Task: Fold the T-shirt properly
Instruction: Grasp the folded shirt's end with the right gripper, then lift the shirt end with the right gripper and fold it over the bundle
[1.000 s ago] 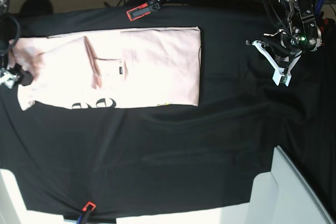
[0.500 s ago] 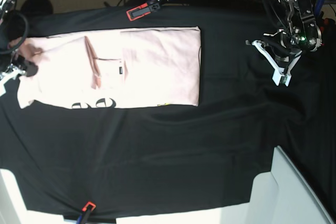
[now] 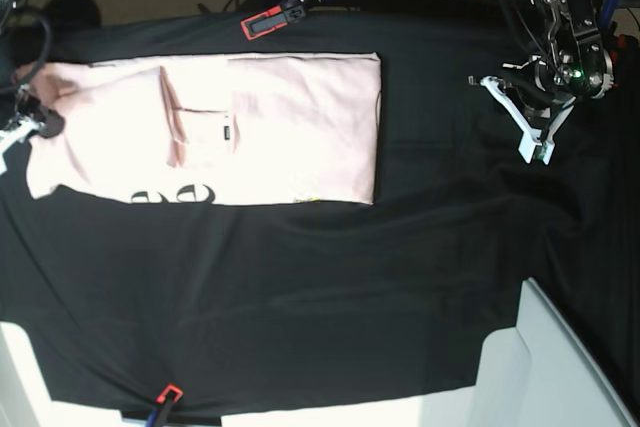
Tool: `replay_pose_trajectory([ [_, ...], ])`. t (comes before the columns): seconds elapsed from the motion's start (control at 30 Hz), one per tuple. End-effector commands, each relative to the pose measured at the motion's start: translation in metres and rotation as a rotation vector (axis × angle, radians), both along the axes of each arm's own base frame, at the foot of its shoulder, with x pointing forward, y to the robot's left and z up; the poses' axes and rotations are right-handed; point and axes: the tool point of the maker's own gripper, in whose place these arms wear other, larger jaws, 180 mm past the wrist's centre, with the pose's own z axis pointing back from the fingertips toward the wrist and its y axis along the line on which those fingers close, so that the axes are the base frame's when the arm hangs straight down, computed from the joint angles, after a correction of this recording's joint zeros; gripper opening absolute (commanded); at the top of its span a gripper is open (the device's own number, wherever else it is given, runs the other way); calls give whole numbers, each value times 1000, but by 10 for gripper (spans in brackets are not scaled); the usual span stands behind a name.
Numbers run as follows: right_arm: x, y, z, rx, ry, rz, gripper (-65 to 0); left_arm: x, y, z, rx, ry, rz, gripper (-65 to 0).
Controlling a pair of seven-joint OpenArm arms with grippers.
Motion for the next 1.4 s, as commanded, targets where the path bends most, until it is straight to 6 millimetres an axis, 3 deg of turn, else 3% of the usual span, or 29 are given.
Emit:
replay_pose_trajectory([
  [0.0, 16, -10, 19, -43, -72, 12, -649, 8, 9, 9, 25, -31, 0, -650],
  [0.13, 16, -8, 39, -126, -123, 55, -649, 2, 35, 12, 116, -5, 11, -650],
  [0.33, 28, 22, 52, -180, -150, 152, -649, -16, 81, 19, 269, 49, 72, -650],
  [0.4, 30, 31, 58, -194, -164, 173, -649, -31, 100, 23, 302, 70, 112, -650],
  [0.57, 36, 54, 68, -215, -181, 178, -649, -50, 127, 32, 341, 82, 174, -650],
  [0.83, 42, 106, 88, -229, -220, 240, -649, -58, 130, 32, 354, 104, 162, -650],
  [1.07, 29, 150, 84, -182, -187, 234, -649, -59, 129, 30, 355, 109, 161, -650],
  [1.37, 16, 210, 85, -94, -153, 221, -649, -76, 131, 29, 372, 143, 146, -650],
])
